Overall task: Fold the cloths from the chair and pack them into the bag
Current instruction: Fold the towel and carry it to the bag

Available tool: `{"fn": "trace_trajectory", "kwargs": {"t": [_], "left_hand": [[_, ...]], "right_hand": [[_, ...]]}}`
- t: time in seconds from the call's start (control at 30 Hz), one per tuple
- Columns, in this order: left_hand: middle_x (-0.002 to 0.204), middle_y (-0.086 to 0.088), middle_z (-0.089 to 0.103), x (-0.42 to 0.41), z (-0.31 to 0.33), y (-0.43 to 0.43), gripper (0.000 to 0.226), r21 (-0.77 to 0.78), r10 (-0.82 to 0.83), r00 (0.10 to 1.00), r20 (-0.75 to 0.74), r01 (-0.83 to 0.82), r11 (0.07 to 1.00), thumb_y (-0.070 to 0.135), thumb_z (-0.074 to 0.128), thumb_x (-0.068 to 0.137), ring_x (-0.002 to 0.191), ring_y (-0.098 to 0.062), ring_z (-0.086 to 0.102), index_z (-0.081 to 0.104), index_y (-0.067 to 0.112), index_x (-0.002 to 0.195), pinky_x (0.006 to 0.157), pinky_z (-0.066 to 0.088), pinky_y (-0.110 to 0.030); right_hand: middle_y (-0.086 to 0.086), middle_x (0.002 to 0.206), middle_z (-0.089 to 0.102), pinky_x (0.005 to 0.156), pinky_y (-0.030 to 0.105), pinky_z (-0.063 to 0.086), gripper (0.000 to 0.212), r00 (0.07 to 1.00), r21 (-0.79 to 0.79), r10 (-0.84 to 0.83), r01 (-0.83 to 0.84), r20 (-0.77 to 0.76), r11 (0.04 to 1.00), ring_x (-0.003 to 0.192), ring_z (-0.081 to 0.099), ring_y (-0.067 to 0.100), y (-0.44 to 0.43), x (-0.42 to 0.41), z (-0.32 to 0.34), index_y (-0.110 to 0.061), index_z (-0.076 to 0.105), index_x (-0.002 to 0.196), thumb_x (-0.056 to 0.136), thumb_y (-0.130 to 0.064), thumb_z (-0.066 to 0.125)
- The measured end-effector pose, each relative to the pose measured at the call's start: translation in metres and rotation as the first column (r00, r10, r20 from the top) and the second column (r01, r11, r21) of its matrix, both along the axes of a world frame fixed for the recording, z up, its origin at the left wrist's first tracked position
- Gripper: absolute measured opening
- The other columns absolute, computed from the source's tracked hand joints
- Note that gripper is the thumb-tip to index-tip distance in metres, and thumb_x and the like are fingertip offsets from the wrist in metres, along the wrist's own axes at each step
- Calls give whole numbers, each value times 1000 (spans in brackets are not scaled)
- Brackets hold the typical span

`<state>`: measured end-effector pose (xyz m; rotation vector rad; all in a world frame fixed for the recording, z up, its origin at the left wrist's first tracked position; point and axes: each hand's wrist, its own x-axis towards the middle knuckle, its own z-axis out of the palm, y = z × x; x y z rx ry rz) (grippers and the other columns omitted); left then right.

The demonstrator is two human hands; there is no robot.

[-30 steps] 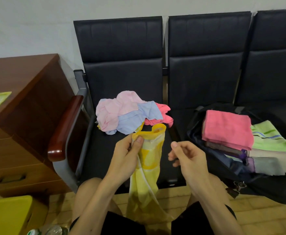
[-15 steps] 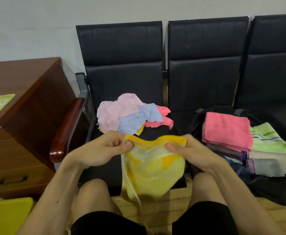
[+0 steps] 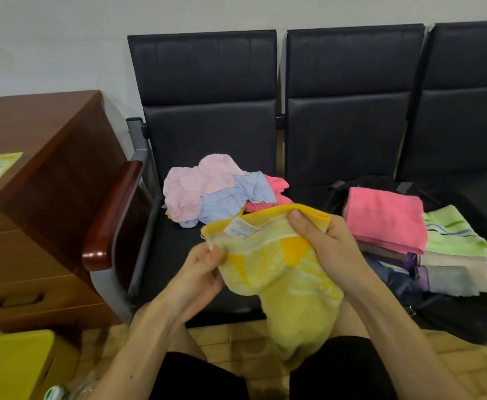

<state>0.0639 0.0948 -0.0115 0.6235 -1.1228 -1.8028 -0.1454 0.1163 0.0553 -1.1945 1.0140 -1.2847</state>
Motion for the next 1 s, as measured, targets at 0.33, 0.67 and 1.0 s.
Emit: {"fn": "trace_trajectory", "kwargs": {"t": [0.33,0.67,1.0], "left_hand": [[122,-12,69,-30,-33,39,43,18,-187,897,401,196,980,32,79,81,118,-26,63,71,11,118,98,49,-33],[109,-14,74,-24,-7,38,26,325,-44,984,170,-14,946,28,61,93,97,-23,73,81,12,96,78,58,-30],[74,-8,74,-15,-4,-2,58,572,274,960,-59,-192,797,34,45,102,68,-20,74,78,10,61,79,48,-37]], "right_hand": [[2,70,74,53,21,56,25,990,203,21,-49,136,978,62,71,11,6,-10,3,-15,74,76,94,-20,57],[15,89,75,67,38,62,57,801,560,-303,-48,516,827,78,75,27,8,-31,-55,-9,80,85,83,-62,59],[13,118,71,84,41,56,95,884,590,100,-384,456,710,108,68,32,50,-6,-125,-14,68,113,26,-29,103]]}}
